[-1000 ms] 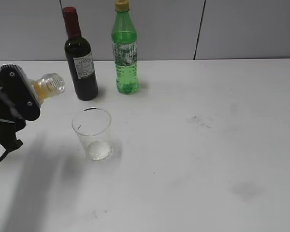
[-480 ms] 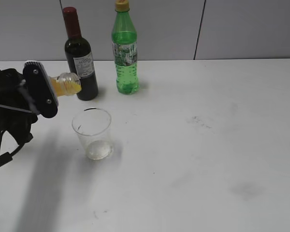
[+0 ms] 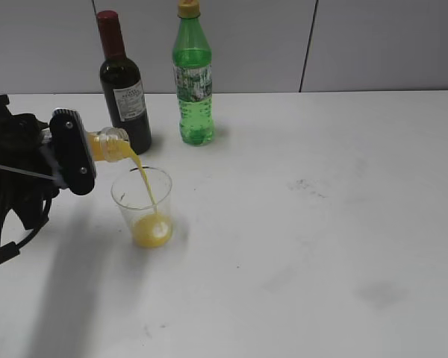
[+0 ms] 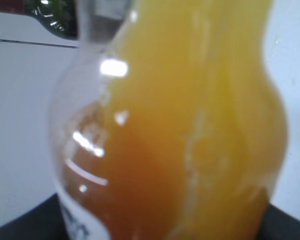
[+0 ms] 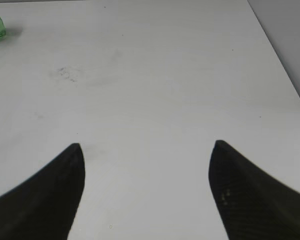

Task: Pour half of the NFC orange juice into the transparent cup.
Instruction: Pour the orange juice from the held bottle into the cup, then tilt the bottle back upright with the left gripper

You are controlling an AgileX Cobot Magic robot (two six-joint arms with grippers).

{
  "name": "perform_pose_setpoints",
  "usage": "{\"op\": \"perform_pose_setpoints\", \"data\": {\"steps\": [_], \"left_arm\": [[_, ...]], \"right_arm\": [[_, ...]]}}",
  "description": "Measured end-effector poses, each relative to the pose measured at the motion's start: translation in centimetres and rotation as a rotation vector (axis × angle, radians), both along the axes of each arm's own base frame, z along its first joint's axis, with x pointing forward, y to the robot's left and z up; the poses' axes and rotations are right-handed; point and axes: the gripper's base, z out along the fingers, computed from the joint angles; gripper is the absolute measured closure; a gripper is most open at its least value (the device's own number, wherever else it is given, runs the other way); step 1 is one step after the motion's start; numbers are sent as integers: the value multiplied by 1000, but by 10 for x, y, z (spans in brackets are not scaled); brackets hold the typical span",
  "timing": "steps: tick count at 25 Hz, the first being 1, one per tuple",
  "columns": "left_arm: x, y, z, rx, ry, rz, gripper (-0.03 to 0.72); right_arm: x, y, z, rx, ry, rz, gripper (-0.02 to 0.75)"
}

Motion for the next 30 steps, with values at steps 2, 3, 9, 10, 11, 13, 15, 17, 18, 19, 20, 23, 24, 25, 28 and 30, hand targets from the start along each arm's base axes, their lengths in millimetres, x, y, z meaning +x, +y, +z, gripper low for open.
{"op": "perform_pose_setpoints", "data": {"steps": [2,3,9,10,11,13,15,17,18,19,20,23,24,25,28,30], "left_arm": [[0,0,0,4,-4,3,218],[0,1,0,9,-6,4,218],[0,3,1,35,-9,22,218],[0,3,1,35,-9,23,218],[0,3,1,36,-8,23,218],[0,3,1,37,-8,23,218],[0,3,1,37,-8,23,218],[0,3,1,37,-8,23,218],[0,3,1,37,-8,23,218],[0,3,1,37,-8,23,218],[0,3,1,37,-7,23,218],[0,3,1,37,-7,23,218],[0,3,1,40,-7,22,218],[0,3,1,45,-7,19,218],[0,3,1,51,-6,16,218],[0,3,1,53,-6,15,218]], "right_arm": [[0,0,0,0,0,0,147],[0,0,0,0,0,0,147],[0,0,0,0,0,0,147],[0,0,0,0,0,0,147],[0,0,0,0,0,0,147],[0,0,0,0,0,0,147],[0,0,0,0,0,0,147],[0,0,0,0,0,0,147],[0,0,0,0,0,0,147],[0,0,0,0,0,0,147],[0,0,0,0,0,0,147],[0,0,0,0,0,0,147],[0,0,0,0,0,0,147],[0,0,0,0,0,0,147],[0,0,0,0,0,0,147],[0,0,0,0,0,0,147]]}}
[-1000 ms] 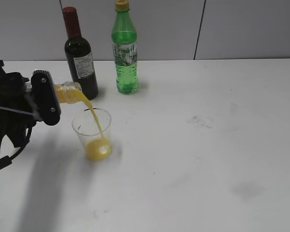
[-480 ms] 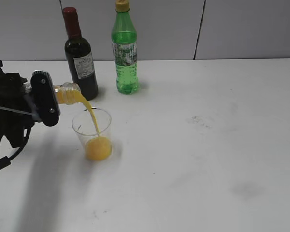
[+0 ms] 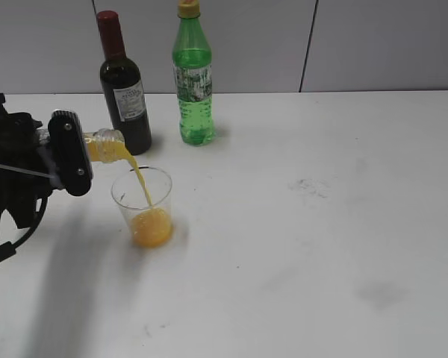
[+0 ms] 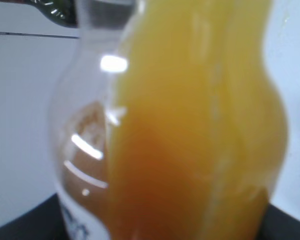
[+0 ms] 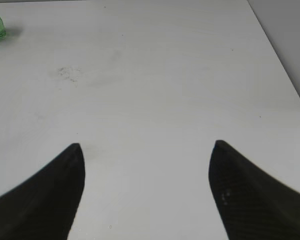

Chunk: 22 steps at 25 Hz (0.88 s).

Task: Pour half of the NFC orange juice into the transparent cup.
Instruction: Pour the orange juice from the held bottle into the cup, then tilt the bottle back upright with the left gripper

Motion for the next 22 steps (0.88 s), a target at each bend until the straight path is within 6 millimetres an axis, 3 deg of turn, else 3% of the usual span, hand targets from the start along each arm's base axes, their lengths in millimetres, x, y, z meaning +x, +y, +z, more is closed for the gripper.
{"op": "perform_pose_setpoints", "data": {"steps": [22], "left_arm": [[1,3,4,72,-35,-1,218]], "right_arm": [[0,0,0,0,0,0,147]]}}
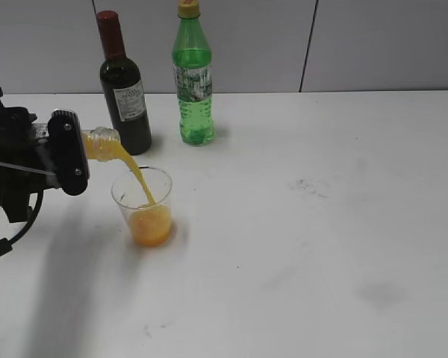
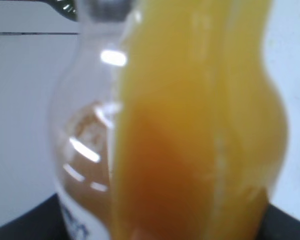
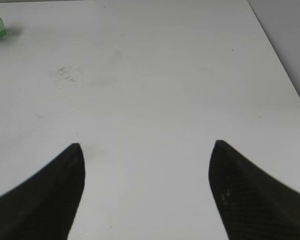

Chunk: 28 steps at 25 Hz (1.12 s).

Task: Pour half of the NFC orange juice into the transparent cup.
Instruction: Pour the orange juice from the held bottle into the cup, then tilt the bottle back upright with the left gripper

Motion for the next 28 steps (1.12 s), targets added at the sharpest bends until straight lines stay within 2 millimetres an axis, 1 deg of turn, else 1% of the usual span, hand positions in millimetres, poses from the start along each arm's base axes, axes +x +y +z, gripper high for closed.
{"op": "perform_pose_setpoints", "data": {"steps": [13,20,22,26,28], "left_arm": [[0,0,0,43,5,-19,218],[0,0,0,32,2,-12,218],[0,0,0,-53,-7,25,218],[0,-1,0,-360,-42,154,218],[0,-3,-1,-491,-41,190,218]], "right_arm": [[0,0,0,0,0,0,147],[0,0,0,0,0,0,147],[0,0,0,0,0,0,147],[0,0,0,0,0,0,147],[0,0,0,0,0,0,147]]}}
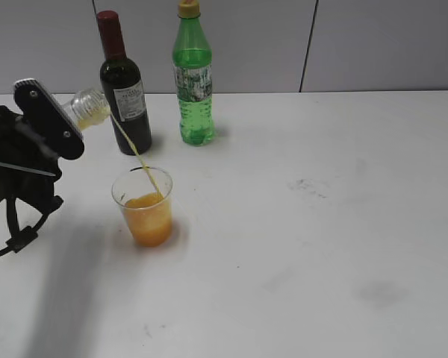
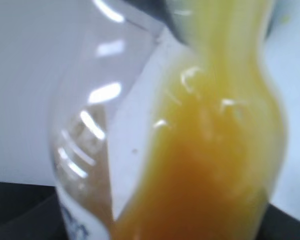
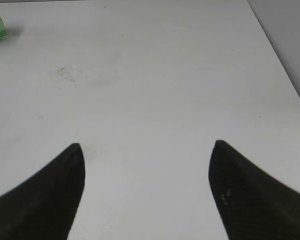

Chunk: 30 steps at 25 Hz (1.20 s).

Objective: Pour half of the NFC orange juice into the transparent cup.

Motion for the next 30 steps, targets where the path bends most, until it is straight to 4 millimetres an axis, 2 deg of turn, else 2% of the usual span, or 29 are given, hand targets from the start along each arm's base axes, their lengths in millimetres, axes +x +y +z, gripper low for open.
{"op": "perform_pose_setpoints", "data": {"steps": [9,12,23,30], "left_arm": [[2,-14,5,-531,-57,61,218],[2,-17,6,-645,-65,67,218],[0,-11,4,-729,-99,104,218],[12,10,6,-811,-126,161,218]], "right_arm": [[0,0,0,0,0,0,147],[0,0,0,0,0,0,147],[0,0,0,0,0,0,147],[0,0,0,0,0,0,147]]}}
